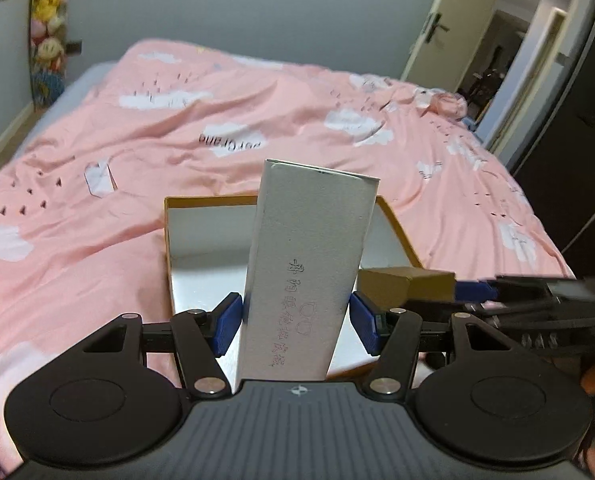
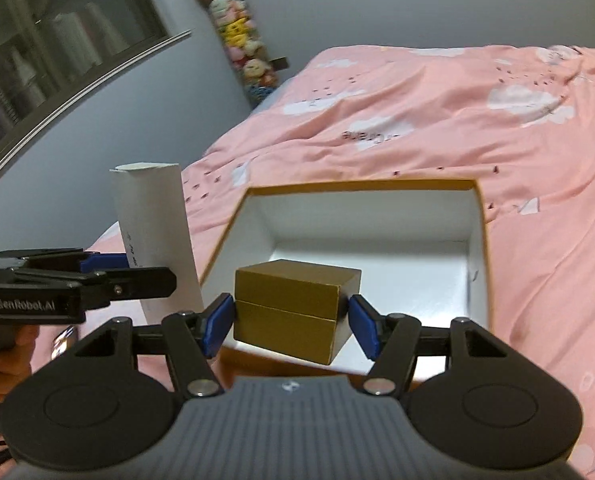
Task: Organize objects
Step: 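Carry the white box and gold box over the shoebox with both tools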
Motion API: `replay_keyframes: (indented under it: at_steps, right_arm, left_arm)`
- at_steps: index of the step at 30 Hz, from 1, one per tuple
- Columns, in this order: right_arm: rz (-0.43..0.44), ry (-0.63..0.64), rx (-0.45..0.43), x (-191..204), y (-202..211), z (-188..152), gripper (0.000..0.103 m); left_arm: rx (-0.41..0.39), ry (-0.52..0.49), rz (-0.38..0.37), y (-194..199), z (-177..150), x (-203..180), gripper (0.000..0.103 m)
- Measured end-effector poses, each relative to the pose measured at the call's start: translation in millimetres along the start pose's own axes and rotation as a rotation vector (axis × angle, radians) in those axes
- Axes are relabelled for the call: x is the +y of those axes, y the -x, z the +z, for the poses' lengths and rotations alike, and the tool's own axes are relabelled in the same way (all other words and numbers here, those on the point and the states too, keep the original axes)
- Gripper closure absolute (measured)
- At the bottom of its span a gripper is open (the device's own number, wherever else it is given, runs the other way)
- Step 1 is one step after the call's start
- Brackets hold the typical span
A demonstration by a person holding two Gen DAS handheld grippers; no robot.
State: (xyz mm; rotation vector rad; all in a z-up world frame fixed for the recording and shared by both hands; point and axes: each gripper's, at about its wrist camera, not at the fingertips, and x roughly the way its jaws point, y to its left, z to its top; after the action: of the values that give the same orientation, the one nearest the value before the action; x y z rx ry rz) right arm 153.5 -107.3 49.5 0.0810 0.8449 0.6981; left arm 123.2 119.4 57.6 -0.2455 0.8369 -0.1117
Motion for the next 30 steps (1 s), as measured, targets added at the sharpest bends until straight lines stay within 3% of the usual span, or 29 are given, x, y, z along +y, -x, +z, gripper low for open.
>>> replay_keyframes:
  at_steps: [3,5,9,15,20,22,23,24,25,30]
  right_arm:
    - [-0.015,-0.022,-0.002,-12.2,-8.6,3.1,0.039]
    - [-0.020,-0.033,0.005,-18.1,-19.9,4.4,0.039]
    - [-0.032,-0.054,0.046,-30.4,-42.2,3.6,0.039]
    - [-0.053,-0.086,0.095,-49.8,-67.2,0.1,0.039]
    - [-0.056,-0.098,0.123,-60.1,-78.8,-0.7,0.039]
    - [-0.056,-0.098,0.137,-62.3,-83.8,-1.6,0.039]
    - [-0.057,-0.102,0.146,-63.5,-86.8,-2.0,0.044]
    - [-0.064,-0.105,0.150,-64.1,-88.1,-2.5,0.082]
    - [-0.058,-0.109,0.155,-65.3,-89.4,-2.1,0.093]
    - [-0.043,-0.162,0.183,-70.6,-96.8,0.6,0.091]
  left_arm:
    - [0.037,0.011,0.026,-28.5,11.4,3.3,0.035]
    - [0.106,0.019,0.030,-50.9,13.9,7.0,0.035]
    - [0.227,0.003,0.091,-95.6,3.1,6.7,0.035]
    - [0.317,-0.018,0.174,-134.0,-14.0,2.8,0.035]
    - [0.314,-0.034,0.248,-148.9,-21.5,-5.1,0.037]
    - [0.319,-0.042,0.277,-156.3,-23.5,-6.8,0.042]
    - [0.326,-0.044,0.296,-160.5,-22.3,-7.5,0.048]
    - [0.333,-0.047,0.318,-163.7,-23.8,-6.7,0.061]
    - [0.340,-0.043,0.324,-167.0,-23.4,-6.0,0.064]
    - [0.337,-0.032,0.329,-173.2,-25.5,-4.7,0.061]
